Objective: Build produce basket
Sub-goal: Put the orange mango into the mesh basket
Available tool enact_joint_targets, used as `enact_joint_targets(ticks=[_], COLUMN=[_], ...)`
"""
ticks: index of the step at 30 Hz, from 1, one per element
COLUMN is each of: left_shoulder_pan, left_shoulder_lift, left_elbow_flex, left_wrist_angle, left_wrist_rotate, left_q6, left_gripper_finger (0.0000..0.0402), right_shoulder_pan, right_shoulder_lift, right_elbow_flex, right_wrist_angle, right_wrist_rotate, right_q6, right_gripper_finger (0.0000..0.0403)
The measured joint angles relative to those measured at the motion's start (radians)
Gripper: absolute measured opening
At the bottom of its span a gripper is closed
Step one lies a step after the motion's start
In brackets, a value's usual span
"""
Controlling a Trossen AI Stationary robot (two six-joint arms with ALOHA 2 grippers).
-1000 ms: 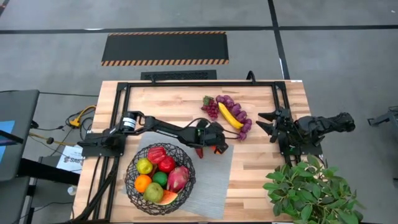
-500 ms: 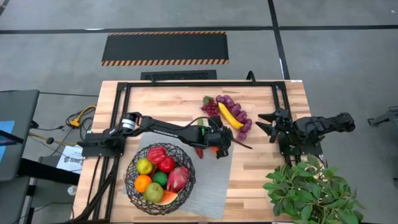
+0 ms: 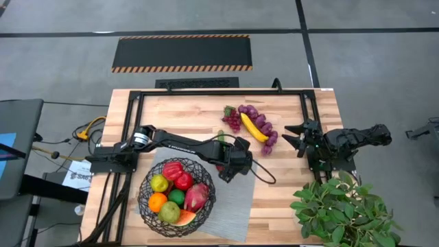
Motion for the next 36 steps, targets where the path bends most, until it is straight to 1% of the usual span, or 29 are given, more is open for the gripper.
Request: enact_joint_targets(ticks=[4,6,10,15,18,20,21,24,25,26,28,31,36], left_shoulder_pan=[0.022,0.037,0.053,0.050,0.051,0.052,0.052,0.052,0.052,0.052,0.051,0.052,0.052], left_shoulder_lift=[0.000,0.000,0.001,0.024,0.044,0.056,0.066,0.071,0.077,0.080,0.080,0.080,0.080], left_elbow_flex=[-0.001,-0.013,-0.019,-0.026,-0.021,-0.025,-0.025,-0.025,-0.023,-0.021,-0.023,-0.023,-0.023], left_wrist_angle=[0.006,0.033,-0.005,-0.008,0.024,-0.001,0.021,0.000,0.019,0.033,0.001,-0.011,-0.020], left_wrist_rotate=[0.064,0.096,0.140,0.140,0.131,0.119,0.121,0.127,0.125,0.120,0.097,0.089,0.080], left_q6=[0.041,0.039,0.019,0.029,0.037,0.041,0.044,0.051,0.051,0.051,0.044,0.042,0.027], left_gripper_finger=[0.0355,0.0355,0.0355,0.0355,0.0355,0.0355,0.0355,0.0355,0.0355,0.0355,0.0354,0.0341,0.0291], right_shoulder_pan=[0.000,0.000,0.000,0.000,0.000,0.000,0.000,0.000,0.000,0.000,0.000,0.000,0.000], right_shoulder_lift=[0.000,0.000,0.000,0.000,0.000,0.000,0.000,0.000,0.000,0.000,0.000,0.000,0.000], right_elbow_flex=[0.000,0.000,0.000,0.000,0.000,0.000,0.000,0.000,0.000,0.000,0.000,0.000,0.000], right_wrist_angle=[-0.001,-0.001,0.001,-0.004,-0.005,-0.007,-0.011,-0.012,-0.017,-0.017,-0.013,-0.014,-0.014], right_wrist_rotate=[0.000,0.000,0.000,0.000,0.000,0.000,0.000,0.001,0.001,0.001,0.001,0.001,0.004], right_q6=[0.000,0.000,0.001,0.001,0.001,0.001,0.001,0.001,0.001,0.001,0.001,0.002,0.003], right_gripper_finger=[0.0255,0.0255,0.0255,0.0255,0.0255,0.0255,0.0255,0.0255,0.0255,0.0255,0.0255,0.0255,0.0255])
